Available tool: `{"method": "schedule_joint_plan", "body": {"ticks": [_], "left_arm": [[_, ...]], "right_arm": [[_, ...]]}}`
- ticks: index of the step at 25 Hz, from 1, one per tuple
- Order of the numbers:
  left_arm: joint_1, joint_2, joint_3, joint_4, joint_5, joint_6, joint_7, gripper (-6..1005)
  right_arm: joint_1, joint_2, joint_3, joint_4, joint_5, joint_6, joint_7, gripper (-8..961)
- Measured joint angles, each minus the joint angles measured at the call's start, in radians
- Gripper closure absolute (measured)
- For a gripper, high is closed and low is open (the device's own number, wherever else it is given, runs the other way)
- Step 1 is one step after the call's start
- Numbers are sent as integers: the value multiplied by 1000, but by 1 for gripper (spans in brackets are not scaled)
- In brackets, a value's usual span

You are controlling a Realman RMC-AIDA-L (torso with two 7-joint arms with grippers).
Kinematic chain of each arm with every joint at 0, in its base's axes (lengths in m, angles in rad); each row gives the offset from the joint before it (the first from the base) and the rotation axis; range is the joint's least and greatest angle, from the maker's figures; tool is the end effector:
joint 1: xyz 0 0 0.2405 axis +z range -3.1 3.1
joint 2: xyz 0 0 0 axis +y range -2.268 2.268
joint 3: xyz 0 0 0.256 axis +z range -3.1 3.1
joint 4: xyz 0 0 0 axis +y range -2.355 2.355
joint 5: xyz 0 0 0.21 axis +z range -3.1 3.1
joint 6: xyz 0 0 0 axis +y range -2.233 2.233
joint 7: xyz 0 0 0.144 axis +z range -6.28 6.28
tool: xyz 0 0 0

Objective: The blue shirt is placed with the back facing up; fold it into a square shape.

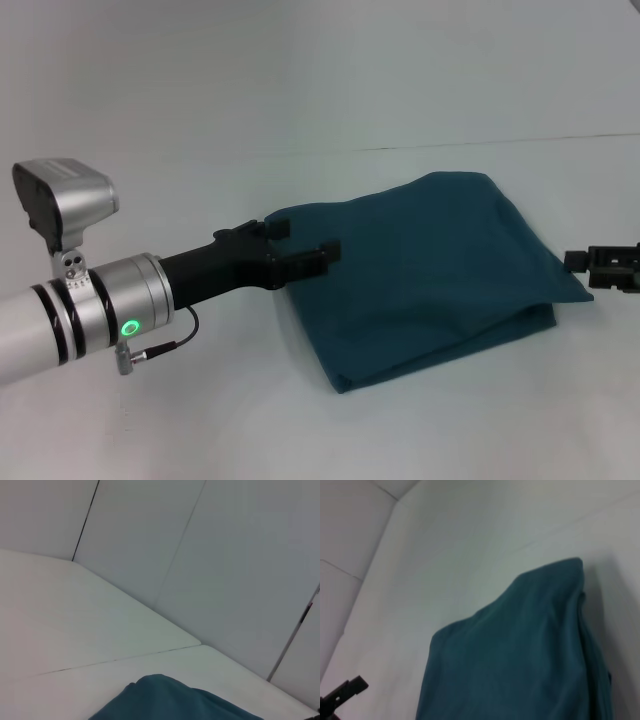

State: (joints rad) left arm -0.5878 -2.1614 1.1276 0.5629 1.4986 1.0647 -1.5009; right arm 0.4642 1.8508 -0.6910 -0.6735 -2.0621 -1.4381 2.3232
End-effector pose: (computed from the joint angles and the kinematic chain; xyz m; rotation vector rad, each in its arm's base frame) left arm -0.2072 0.3733 -0.0695 -2.4815 -0.8884 -0.8381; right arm 0.3381 0.3421 0.0984 -2.0709 1.7671 0.5722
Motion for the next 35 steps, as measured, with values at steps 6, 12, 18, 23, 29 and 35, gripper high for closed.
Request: {"method": "schedule_joint_plan", "body": {"ticks": [6, 12, 18, 23, 29, 35], "left_arm": [[4, 0, 0, 0, 0, 0, 0, 50], [4, 0, -1, -1, 0, 0, -1, 50], [3, 0, -4, -1, 0, -1, 0, 50], [3, 0, -5, -2, 0, -1, 0, 50], [5, 0, -7, -2, 0, -2, 1, 50], [6, 0, -8, -2, 0, -3, 2, 50]], "right_arm": [[18, -1, 2, 0, -26, 0, 24, 205], [32, 3, -1, 9, -28, 44, 26, 211], [57, 30, -5, 19, -71, 115, 26, 220], [90, 44, -5, 56, -96, 170, 15, 228], [103, 52, -5, 65, -96, 211, 12, 237], [114, 53, 1, 107, -92, 247, 11, 246]]}}
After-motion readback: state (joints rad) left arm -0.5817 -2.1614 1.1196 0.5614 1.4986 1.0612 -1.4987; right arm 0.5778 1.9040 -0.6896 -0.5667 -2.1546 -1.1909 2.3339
